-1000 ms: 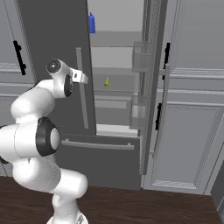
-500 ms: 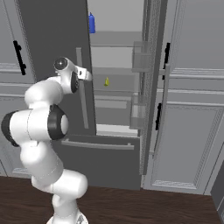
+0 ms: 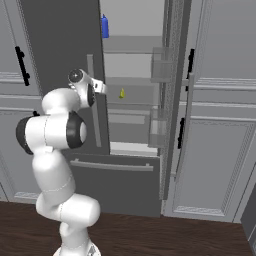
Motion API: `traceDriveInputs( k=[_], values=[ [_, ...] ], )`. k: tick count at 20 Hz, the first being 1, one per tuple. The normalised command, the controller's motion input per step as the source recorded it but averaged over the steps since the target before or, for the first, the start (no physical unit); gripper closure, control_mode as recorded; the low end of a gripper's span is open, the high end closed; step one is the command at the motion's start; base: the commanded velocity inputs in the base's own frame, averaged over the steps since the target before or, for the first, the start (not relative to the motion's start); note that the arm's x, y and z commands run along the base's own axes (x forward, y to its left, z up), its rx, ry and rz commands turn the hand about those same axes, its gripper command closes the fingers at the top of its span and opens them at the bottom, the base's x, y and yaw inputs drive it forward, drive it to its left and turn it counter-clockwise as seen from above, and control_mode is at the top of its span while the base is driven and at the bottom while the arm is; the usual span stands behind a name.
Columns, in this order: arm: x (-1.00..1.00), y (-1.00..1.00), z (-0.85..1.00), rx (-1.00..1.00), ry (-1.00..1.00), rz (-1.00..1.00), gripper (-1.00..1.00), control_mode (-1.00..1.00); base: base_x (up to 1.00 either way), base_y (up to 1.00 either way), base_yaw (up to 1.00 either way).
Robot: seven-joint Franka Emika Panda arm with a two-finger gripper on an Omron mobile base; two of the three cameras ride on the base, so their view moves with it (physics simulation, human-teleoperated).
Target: Grab a lemon wedge from the fridge and one ice cube from the ice bowl, and put them in the glass of lemonade.
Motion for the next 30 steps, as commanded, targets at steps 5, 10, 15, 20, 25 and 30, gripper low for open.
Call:
traceDriveInputs(
  k=[5,10,15,20,25,30],
  values=[
    [0.32,0.05,-0.16,0.0,0.0,0.0,-1.0,-1.0,0.0,0.0,0.0],
    [0.29,0.03,-0.11,0.0,0.0,0.0,-1.0,-1.0,0.0,0.0,0.0],
    [0.27,0.06,-0.04,0.0,0.0,0.0,-1.0,-1.0,0.0,0.0,0.0],
    [0.32,0.03,-0.2,0.0,0.0,0.0,-1.0,-1.0,0.0,0.0,0.0],
    [0.15,0.03,-0.13,0.0,0.0,0.0,-1.0,-1.0,0.0,0.0,0.0],
    [0.08,0.24,0.0,-0.01,0.0,0.0,1.0,-1.0,0.0,0.0,0.0]
  ],
)
